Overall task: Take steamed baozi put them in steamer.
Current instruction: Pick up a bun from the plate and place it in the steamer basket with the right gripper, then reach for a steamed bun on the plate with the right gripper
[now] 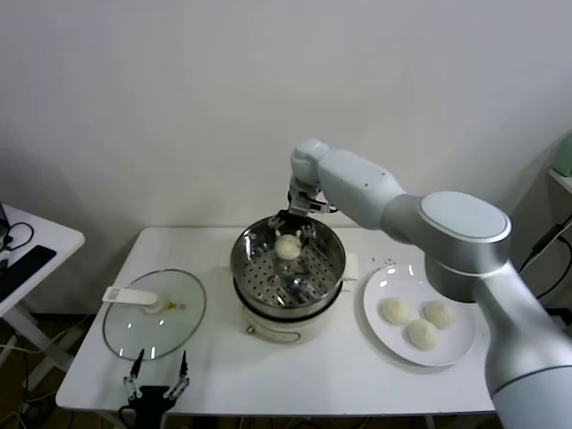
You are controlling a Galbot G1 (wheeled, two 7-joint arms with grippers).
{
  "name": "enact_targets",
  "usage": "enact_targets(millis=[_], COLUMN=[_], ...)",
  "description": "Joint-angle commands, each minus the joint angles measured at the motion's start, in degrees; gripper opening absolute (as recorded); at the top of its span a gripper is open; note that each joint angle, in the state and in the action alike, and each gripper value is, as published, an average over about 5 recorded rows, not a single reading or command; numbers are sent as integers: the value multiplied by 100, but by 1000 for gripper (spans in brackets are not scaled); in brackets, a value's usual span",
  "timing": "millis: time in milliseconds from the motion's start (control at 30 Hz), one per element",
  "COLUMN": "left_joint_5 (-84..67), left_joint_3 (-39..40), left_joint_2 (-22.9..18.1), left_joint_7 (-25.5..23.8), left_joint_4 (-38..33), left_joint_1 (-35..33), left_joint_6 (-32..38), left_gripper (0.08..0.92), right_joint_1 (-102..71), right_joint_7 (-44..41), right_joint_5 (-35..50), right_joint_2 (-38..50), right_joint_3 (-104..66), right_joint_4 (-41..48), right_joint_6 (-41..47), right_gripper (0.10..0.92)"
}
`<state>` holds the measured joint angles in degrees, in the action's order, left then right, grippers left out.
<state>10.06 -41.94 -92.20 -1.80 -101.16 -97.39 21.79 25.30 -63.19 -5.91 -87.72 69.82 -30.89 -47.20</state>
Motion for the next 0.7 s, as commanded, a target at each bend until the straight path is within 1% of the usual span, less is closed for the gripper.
enact_targets(millis=[33, 233, 300, 367, 533, 700], left_joint_5=[12, 43, 55, 67, 92, 102], left_joint_3=[-8, -14, -15, -25, -53, -41], left_joint_2=[-70, -66, -65, -64, -61, -65], left_joint_7=[-3, 0, -1, -1, 1, -1], left_joint_4=[-18, -32, -44, -51, -44, -32], left_joint_1=[-28, -49, -62, -72, -79, -62], left_joint_6=[8, 13, 16, 20, 28, 26], left_gripper=[823, 823, 823, 823, 823, 823], right_joint_1=[356, 1148, 1429, 1687, 2116, 2327], right_joint_7=[-193, -325, -281, -292, -295, -24], right_joint_5=[771, 2440, 3061, 3455, 3674, 3882], right_joint_2=[264, 780, 969, 1197, 1892, 2893], right_joint_3=[321, 1381, 1738, 2006, 2547, 3033], right_joint_4=[-145, -566, -774, -1012, -1666, -2863], right_joint_6=[15, 887, 1384, 1923, 2840, 3746], right_gripper=[823, 823, 823, 823, 823, 823])
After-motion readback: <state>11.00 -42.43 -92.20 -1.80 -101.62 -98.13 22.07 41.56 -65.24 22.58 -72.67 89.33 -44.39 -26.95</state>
